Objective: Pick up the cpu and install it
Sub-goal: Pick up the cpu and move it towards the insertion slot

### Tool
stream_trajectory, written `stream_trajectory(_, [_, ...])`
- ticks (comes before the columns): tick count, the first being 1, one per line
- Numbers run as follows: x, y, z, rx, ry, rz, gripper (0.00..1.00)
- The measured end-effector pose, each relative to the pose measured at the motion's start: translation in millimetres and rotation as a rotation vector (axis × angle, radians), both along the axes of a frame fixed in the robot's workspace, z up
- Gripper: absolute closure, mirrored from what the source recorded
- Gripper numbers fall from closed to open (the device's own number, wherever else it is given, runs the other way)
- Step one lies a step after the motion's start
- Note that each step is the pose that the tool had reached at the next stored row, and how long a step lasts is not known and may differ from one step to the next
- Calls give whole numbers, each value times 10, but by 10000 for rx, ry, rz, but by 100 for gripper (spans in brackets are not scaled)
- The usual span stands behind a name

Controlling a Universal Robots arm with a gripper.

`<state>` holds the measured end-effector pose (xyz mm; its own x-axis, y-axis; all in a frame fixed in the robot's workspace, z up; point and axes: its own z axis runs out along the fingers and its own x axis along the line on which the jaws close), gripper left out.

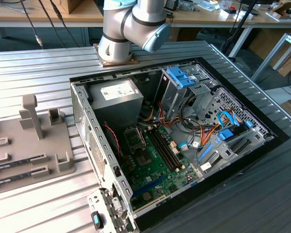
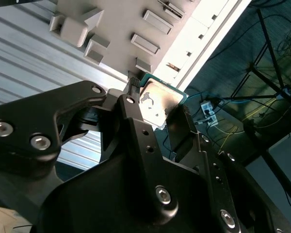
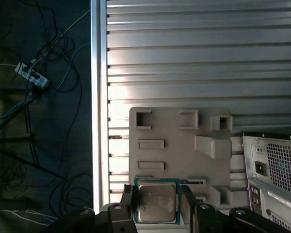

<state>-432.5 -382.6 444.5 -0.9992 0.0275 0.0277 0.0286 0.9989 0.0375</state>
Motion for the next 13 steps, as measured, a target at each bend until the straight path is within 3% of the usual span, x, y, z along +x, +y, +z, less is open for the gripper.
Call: stream_trajectory(13, [38, -2, -1, 1, 0, 0, 53])
